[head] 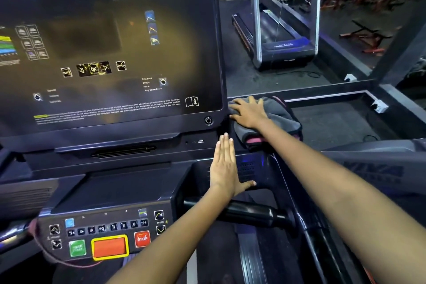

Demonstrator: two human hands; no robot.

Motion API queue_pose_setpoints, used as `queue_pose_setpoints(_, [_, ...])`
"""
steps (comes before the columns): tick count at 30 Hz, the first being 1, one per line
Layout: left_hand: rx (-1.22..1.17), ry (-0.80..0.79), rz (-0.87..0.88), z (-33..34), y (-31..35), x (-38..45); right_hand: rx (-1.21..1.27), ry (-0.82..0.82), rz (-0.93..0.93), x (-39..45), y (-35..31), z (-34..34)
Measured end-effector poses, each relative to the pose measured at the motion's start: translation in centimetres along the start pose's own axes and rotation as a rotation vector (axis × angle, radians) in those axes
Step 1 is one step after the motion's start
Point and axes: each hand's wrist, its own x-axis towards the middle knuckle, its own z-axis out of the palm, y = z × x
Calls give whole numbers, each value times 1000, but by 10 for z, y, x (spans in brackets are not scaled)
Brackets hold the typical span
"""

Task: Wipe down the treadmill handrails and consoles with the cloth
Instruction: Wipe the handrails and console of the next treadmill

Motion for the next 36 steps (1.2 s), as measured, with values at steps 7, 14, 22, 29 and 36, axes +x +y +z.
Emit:
queue_pose_setpoints(7, [-139,22,39,1,-3,-1,-27,71,-336,-55,27,13])
queue_pose_setpoints(14, [-276,-55,8,-10,0,2,59,37,15,-25,21,7])
queue_pose_setpoints(22, [-509,-41,43,-12,-4,6,3,79,-361,-94,4,18])
queue_pose_setpoints(29, [-435,-100,-28,-12,4,9,172,40,-145,-111,68,19])
queue_pose_setpoints(36, [-338,-7,-44,-26,22,43,192,58,-62,-127,65,27])
